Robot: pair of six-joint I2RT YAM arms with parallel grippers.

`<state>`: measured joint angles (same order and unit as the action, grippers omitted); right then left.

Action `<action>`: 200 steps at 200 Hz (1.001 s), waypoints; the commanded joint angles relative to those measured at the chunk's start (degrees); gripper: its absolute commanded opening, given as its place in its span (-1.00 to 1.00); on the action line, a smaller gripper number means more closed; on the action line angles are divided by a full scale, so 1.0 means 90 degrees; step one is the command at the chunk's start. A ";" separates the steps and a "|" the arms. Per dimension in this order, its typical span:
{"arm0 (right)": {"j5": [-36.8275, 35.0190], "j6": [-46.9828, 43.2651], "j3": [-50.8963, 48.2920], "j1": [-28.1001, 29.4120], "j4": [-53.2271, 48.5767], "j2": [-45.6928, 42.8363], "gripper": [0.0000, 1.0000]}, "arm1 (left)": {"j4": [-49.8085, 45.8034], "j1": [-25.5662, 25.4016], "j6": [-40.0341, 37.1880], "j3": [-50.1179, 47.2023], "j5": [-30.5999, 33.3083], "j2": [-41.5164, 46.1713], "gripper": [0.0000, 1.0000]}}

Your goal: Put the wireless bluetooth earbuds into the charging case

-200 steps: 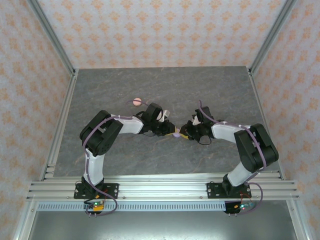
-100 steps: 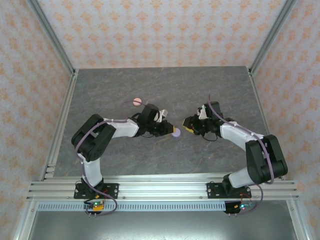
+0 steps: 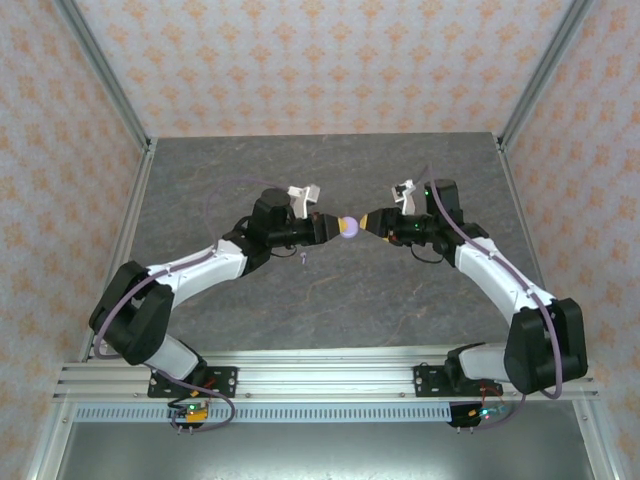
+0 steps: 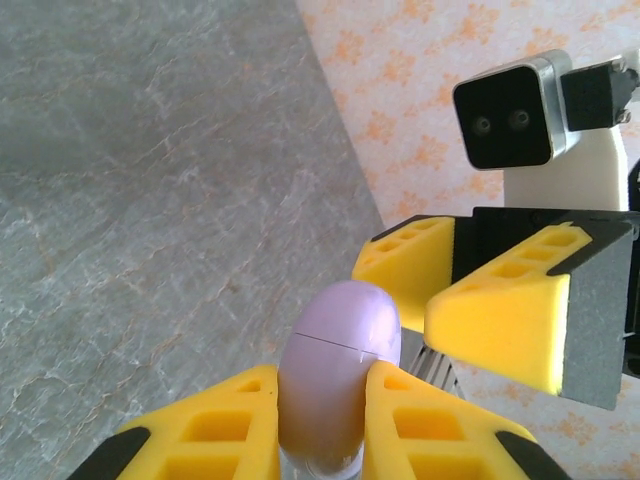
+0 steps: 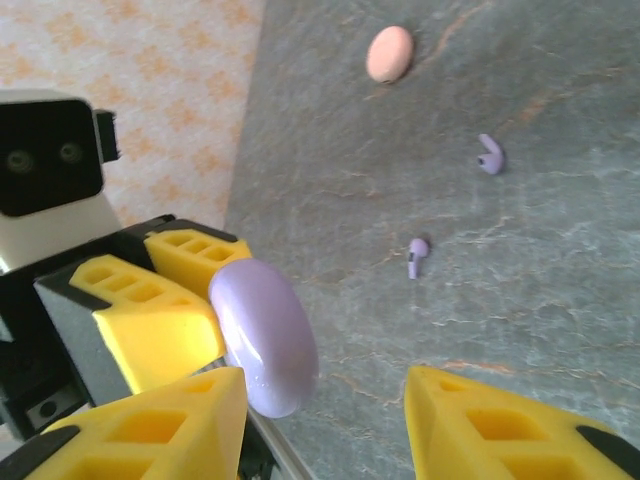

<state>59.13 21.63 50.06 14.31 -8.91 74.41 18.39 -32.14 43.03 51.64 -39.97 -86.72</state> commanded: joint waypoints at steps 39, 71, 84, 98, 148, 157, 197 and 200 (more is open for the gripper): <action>0.0461 -0.0197 0.0304 0.0204 0.0318 -0.0032 -0.06 | 0.0464 0.0025 -0.0135 -0.0173 0.0038 0.0285 -0.58; 0.0456 -0.0179 0.0379 0.0291 0.0326 0.0100 -0.10 | 0.0531 0.0025 -0.0122 -0.0191 -0.0013 0.0319 -0.59; 0.0446 -0.0178 0.0411 0.0327 0.0328 0.0171 -0.11 | 0.0571 0.0026 -0.0118 -0.0207 -0.0038 0.0338 -0.59; 0.0443 -0.0169 0.0444 0.0358 0.0344 0.0253 -0.13 | 0.0584 0.0021 -0.0113 -0.0210 -0.0070 0.0348 -0.59; 0.0444 -0.0084 0.0531 0.0431 0.0427 0.0392 -0.27 | 0.0662 0.0025 -0.0054 -0.0230 -0.0120 0.0348 -0.59; 0.0437 -0.0074 0.0541 0.0431 0.0427 0.0390 -0.31 | 0.0659 0.0017 -0.0054 -0.0238 -0.0120 0.0343 -0.59; 0.0422 -0.0064 0.0587 0.0427 0.0390 0.0389 -0.58 | 0.0705 0.0013 -0.0035 -0.0249 -0.0172 0.0338 -0.57; 0.0413 -0.0065 0.0582 0.0431 0.0375 0.0389 -0.59 | 0.0696 0.0007 -0.0043 -0.0249 -0.0164 0.0346 -0.56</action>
<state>61.91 21.37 53.28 17.82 -7.29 77.95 21.74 -31.94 43.13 49.98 -40.05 -85.36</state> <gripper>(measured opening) 0.229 0.211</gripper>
